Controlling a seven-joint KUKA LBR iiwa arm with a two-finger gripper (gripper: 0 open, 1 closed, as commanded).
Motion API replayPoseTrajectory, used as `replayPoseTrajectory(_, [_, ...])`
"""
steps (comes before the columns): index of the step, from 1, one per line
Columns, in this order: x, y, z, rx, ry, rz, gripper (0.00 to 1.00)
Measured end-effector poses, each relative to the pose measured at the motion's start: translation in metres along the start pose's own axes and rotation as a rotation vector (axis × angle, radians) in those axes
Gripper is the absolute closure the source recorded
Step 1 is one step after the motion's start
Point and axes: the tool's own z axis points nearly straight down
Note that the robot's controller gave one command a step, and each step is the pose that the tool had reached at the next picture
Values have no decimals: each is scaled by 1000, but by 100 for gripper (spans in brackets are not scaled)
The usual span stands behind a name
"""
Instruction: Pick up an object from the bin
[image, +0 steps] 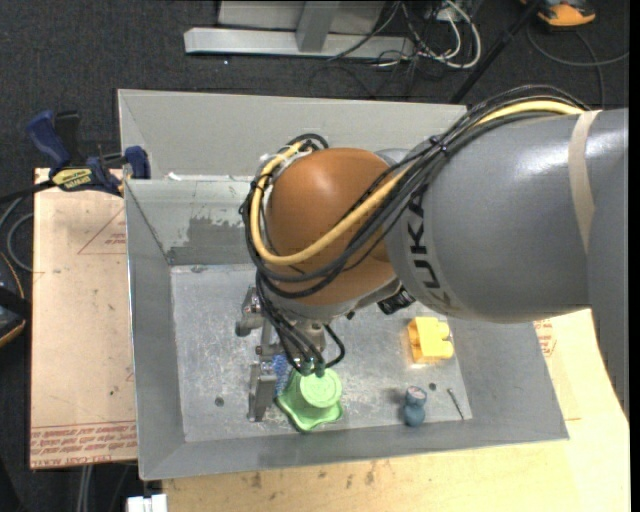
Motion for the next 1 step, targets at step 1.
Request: replayPoseTrajectory(1, [-23,-108,146,-6,-25,-147,0])
